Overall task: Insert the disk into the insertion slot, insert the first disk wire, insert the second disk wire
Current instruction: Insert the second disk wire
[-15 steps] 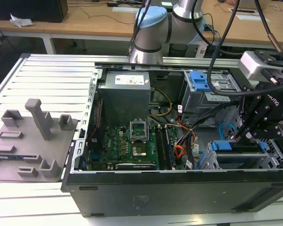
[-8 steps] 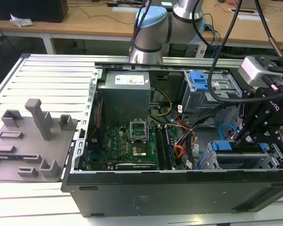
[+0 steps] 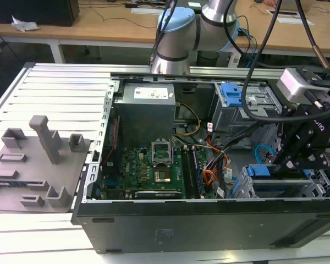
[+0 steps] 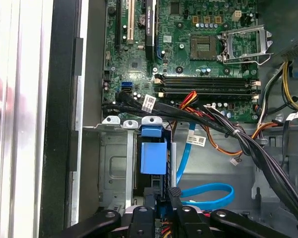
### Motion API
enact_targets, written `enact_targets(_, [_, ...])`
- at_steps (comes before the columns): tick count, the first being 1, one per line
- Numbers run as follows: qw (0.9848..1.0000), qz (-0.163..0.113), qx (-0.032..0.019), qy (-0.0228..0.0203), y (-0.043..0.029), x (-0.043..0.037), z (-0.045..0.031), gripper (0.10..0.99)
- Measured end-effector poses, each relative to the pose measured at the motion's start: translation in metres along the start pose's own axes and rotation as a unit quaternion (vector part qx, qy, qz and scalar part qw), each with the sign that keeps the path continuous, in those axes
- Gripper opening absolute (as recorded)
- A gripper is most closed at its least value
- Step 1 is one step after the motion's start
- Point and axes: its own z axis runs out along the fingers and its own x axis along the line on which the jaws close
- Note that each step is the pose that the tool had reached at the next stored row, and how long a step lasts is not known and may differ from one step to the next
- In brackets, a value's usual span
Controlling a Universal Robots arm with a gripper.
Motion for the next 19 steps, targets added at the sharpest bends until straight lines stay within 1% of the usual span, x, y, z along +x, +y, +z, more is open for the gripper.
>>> enact_targets(2, [1.0, 0.0, 0.0, -0.0001, 0.0002, 0.0002, -0.0017, 0.235])
enact_targets(3, [1.0, 0.0, 0.0, -0.0002, 0.0011, 0.0004, -0.0102, 0.235])
enact_targets(4, [1.0, 0.0, 0.0, -0.0003, 0.0016, 0.0005, -0.015, 0.235])
enact_targets(5, [1.0, 0.0, 0.0, -0.0004, 0.0019, 0.0006, -0.0178, 0.235])
enact_targets(6, [1.0, 0.0, 0.0, -0.0003, 0.0021, 0.0007, -0.02, 0.22])
enact_targets(7, [1.0, 0.0, 0.0, -0.0003, 0.0023, 0.0007, -0.0222, 0.153])
enact_targets(8, [1.0, 0.0, 0.0, -0.0004, 0.0024, 0.0008, -0.0238, 0.153])
enact_targets(9, [1.0, 0.0, 0.0, -0.0003, 0.0027, 0.0008, -0.0262, 0.106])
enact_targets(12, [1.0, 0.0, 0.0003, -0.0003, 0.0036, 0.001, -0.0308, 0.106])
enact_targets(13, [1.0, 0.0, 0.001, -0.0003, 0.005, 0.001, -0.0327, 0.106])
enact_targets(14, [1.0, 0.0, 0.0023, -0.0004, 0.0078, 0.001, -0.0337, 0.106])
enact_targets(15, [1.0, 0.0, 0.0054, -0.0003, 0.0126, 0.0011, -0.0356, 0.106])
enact_targets(16, [1.0, 0.0, 0.007, -0.0003, 0.0146, 0.0012, -0.0369, 0.106])
enact_targets(19, [1.0, 0.0, 0.0078, -0.0005, 0.0155, 0.0012, -0.038, 0.106])
